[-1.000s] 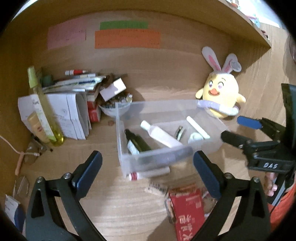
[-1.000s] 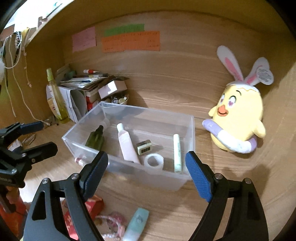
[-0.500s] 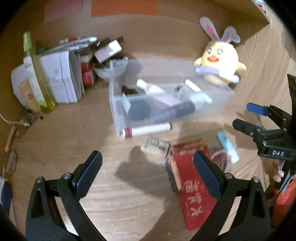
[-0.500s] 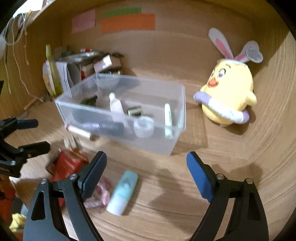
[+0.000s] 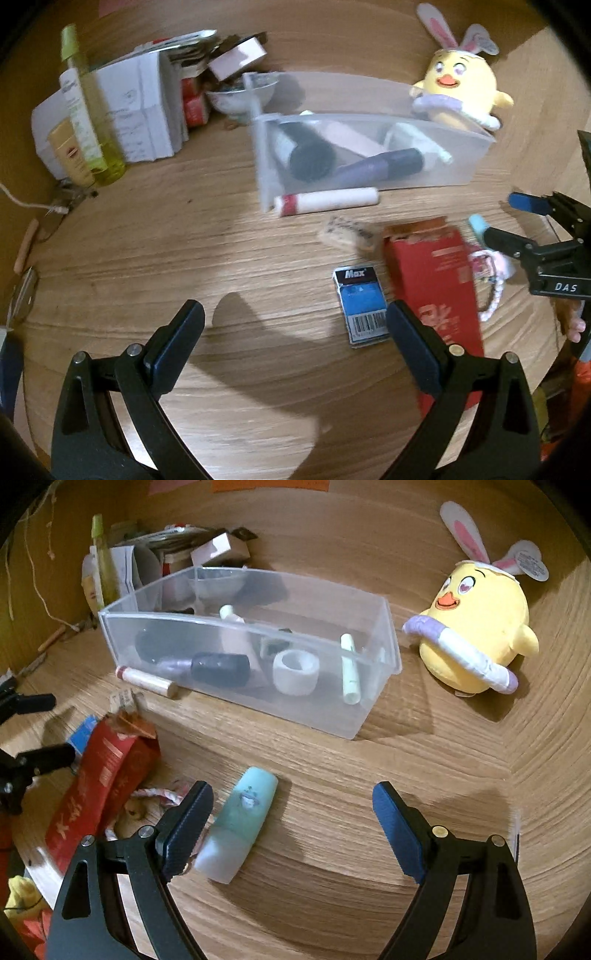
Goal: Organize objects
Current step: 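Move left tool to the blue Max box while right tool moves to the light-blue tube, then close left tool on the blue Max box while right tool closes on the light-blue tube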
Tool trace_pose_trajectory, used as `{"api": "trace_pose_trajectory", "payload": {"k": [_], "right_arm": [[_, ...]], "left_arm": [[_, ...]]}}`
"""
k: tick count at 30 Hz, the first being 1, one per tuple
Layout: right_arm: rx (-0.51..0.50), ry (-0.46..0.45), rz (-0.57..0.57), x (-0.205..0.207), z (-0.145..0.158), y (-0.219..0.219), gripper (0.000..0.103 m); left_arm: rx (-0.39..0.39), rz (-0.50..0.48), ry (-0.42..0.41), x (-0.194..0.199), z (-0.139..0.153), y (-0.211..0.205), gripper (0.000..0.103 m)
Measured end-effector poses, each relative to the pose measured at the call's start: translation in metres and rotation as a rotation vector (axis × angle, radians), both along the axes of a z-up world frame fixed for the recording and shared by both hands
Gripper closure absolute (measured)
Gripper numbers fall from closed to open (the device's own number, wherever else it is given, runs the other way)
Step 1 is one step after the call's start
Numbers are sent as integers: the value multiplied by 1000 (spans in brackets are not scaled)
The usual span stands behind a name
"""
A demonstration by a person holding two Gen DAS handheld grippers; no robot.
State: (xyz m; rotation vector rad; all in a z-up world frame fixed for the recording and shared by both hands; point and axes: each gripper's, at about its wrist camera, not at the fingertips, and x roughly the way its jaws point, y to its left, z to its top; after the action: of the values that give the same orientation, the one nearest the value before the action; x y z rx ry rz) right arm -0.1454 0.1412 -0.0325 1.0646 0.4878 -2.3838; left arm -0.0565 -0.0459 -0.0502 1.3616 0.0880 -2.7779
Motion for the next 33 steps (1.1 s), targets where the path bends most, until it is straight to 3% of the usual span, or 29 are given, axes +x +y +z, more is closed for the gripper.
{"api": "trace_pose_trajectory", "payload": {"k": [7,11,16,24,29,33], "right_arm": [[-17,-28,-25,-5,-3,12,18],[-23,-37,-14,-3,-4,13,22],[-14,-49,28,6,-9,9,45],[-35,-54,52,7,-10,11,77],[-34,-47,54,9,-9,11,80],[-33,-45,50,9,-9,11,80]], "left_arm": [[34,-4,-11,1,2,-5,3],[9,-48,-15,-2,0,12,4],[-47,-82,-8,-6,0,29,16],[16,-74,-19,-11,0,22,30],[34,-60,-24,-7,-1,15,35],[-3,-68,-22,-6,-2,21,35]]}}
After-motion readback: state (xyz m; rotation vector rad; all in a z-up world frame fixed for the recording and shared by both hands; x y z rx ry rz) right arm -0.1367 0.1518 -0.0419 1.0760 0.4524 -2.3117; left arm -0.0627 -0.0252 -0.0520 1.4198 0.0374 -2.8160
